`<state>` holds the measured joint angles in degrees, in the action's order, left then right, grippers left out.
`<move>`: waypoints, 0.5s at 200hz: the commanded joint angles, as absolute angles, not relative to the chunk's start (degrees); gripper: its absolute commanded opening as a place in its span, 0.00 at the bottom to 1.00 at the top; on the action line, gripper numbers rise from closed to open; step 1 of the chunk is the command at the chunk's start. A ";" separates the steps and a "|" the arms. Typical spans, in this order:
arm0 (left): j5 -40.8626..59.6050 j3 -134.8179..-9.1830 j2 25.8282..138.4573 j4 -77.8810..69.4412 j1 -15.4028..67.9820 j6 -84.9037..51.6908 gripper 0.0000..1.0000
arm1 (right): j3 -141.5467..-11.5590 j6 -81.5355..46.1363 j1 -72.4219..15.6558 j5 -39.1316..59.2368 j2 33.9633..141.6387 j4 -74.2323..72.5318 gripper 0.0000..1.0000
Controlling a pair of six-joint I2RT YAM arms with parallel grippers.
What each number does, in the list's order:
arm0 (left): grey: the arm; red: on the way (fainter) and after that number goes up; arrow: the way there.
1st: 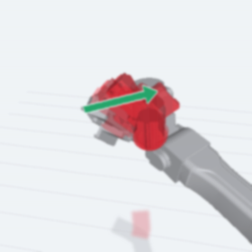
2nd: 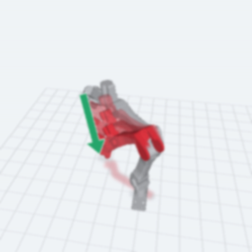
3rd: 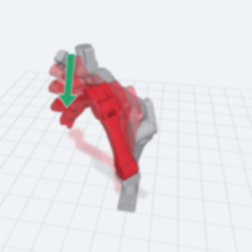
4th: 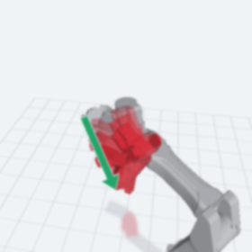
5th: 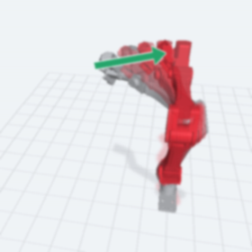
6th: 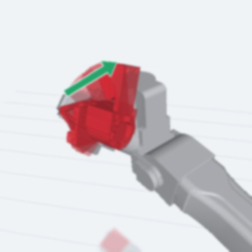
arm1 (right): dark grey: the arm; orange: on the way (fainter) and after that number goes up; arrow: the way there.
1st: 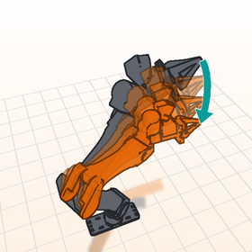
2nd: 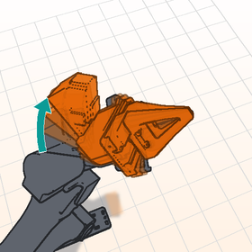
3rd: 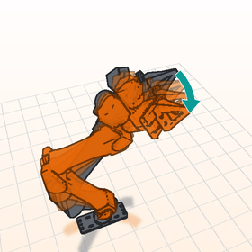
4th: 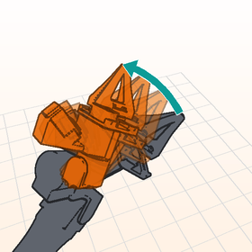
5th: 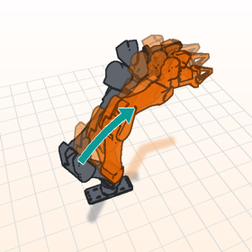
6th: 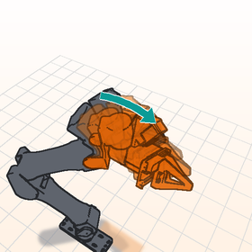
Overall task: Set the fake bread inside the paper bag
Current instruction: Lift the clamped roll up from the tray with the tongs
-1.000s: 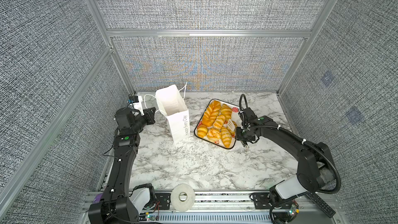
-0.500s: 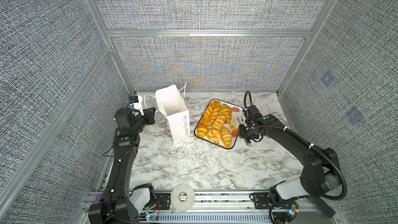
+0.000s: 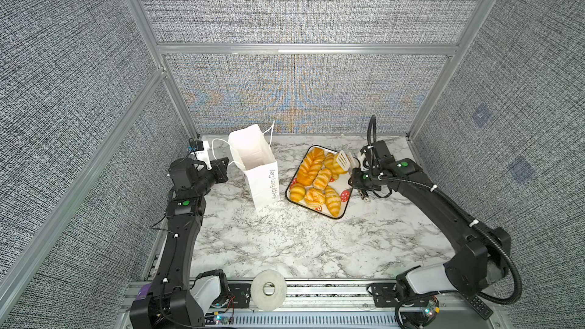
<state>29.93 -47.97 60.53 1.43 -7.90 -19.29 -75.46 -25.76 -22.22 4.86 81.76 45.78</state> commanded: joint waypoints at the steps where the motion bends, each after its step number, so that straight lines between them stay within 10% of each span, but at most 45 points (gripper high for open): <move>1: 29.53 -47.97 60.38 0.97 -7.91 -18.74 0.00 | -77.34 -26.89 -22.37 8.84 80.70 43.00 0.30; 100: 29.60 -47.95 60.38 0.90 -7.91 -18.74 0.00 | -83.96 -28.73 -26.20 16.51 79.16 34.98 0.30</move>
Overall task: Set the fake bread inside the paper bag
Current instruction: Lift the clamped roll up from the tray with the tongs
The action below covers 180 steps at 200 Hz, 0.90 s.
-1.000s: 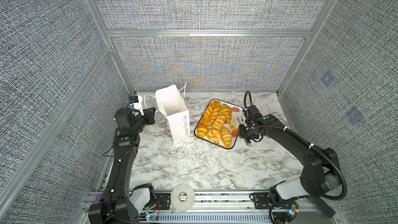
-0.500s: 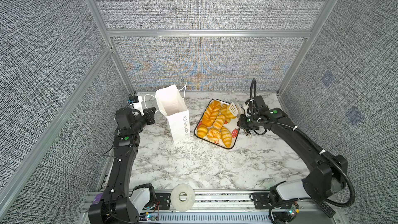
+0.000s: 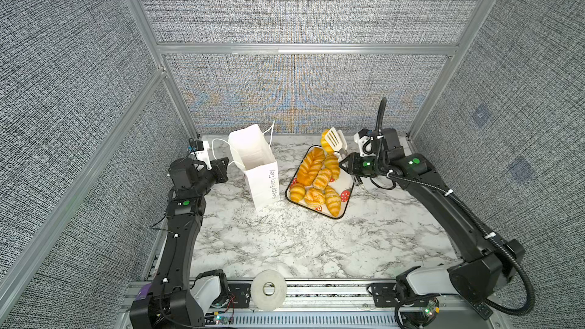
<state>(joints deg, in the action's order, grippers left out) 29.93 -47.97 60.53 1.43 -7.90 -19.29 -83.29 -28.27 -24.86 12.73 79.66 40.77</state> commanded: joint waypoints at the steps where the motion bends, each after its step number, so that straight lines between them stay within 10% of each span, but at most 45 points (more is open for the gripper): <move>1: 29.61 -47.97 60.38 0.89 -7.91 -18.73 0.00 | -83.95 -28.69 -26.28 16.60 79.04 34.89 0.30; 180: 29.45 -47.81 60.02 1.10 -7.91 -18.56 0.00 | -91.26 -21.67 -43.68 14.66 82.29 23.29 0.31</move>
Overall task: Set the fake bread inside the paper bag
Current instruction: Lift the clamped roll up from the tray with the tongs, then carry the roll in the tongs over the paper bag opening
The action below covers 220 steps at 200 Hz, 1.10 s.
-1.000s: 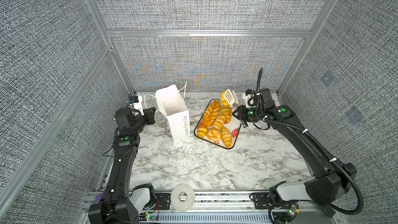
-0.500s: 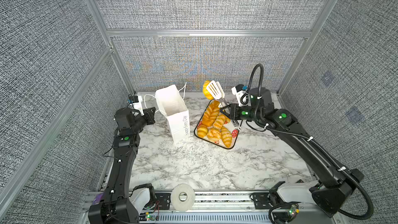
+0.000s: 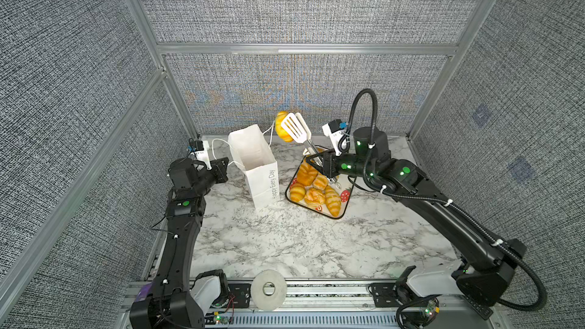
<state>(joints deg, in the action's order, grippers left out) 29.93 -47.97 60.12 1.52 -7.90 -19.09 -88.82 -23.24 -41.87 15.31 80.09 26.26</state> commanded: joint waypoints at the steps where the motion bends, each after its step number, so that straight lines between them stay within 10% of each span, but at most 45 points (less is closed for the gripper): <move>1: 29.44 -47.81 60.02 1.12 -7.91 -18.60 0.00 | -91.42 -21.56 -43.77 14.67 82.46 23.38 0.31; 220: 29.11 -47.90 59.90 1.25 -7.91 -18.37 0.00 | -105.90 -21.26 -48.85 10.03 101.03 37.34 0.31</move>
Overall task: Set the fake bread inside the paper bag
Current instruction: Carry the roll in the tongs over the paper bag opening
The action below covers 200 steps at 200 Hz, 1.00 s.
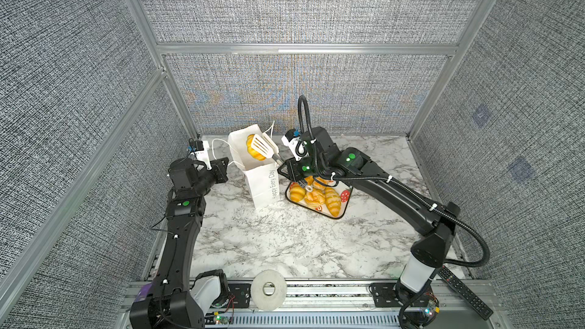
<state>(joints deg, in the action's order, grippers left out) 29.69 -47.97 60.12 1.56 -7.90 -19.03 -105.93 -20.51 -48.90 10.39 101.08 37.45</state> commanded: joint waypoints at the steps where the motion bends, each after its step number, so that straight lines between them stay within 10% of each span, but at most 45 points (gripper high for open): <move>1: 29.10 -47.90 59.92 1.24 -7.91 -18.41 0.00 | -105.86 -21.31 -48.86 10.07 101.05 37.39 0.31; 200: 28.61 -48.06 60.38 1.67 -7.91 -18.35 0.00 | -99.05 -24.04 -47.44 9.40 98.12 37.35 0.37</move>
<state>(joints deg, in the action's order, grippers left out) 28.82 -47.97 60.31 1.78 -7.86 -18.87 -99.02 -23.18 -47.33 9.19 98.17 38.04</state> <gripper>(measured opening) 0.054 0.361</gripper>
